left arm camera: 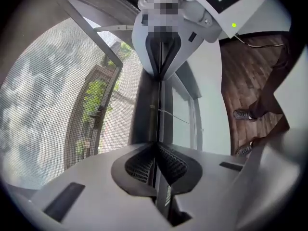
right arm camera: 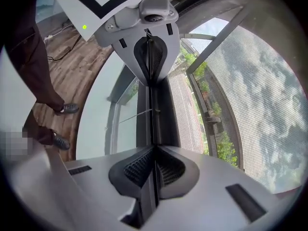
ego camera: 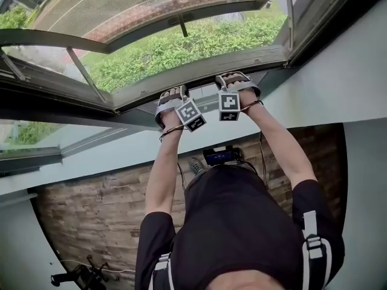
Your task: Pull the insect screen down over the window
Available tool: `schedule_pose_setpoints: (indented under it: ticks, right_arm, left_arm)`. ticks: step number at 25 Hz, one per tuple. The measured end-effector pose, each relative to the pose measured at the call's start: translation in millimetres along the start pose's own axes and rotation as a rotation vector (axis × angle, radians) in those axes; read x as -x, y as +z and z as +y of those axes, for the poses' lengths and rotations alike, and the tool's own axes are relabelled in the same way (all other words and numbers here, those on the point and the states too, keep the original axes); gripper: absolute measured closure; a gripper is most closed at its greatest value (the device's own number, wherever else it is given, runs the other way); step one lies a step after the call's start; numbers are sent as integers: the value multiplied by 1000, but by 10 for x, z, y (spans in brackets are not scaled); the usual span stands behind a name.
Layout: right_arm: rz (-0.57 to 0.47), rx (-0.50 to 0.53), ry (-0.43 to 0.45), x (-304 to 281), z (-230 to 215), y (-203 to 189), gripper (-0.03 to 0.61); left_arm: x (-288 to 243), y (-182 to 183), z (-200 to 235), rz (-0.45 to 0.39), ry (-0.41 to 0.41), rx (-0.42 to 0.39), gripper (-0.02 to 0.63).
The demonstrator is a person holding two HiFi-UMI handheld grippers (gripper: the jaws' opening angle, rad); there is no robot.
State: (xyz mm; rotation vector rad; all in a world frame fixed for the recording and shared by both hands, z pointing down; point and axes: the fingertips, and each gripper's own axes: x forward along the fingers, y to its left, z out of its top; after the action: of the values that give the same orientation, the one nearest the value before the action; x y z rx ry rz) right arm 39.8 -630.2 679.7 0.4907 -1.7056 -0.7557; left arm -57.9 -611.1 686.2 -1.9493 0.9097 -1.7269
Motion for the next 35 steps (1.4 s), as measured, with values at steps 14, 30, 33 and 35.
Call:
schedule_pose_setpoints:
  ticks: [14,30,33,35]
  right_arm:
    - [-14,24,-38,-17,36,95,557]
    - [-118,-260,-28,394,405,-208,549]
    - [-194,-337,28,531,596,-209,551]
    - [-225,-427,64,640,762,-312,551]
  left_arm:
    - [34,-96,-25,2,45,10,590]
    - [552,-101,-155,-175,147,664,574]
    - [830,-236,-553,-194,166,881,575]
    - [969,-345,-841,-148,220,850,574]
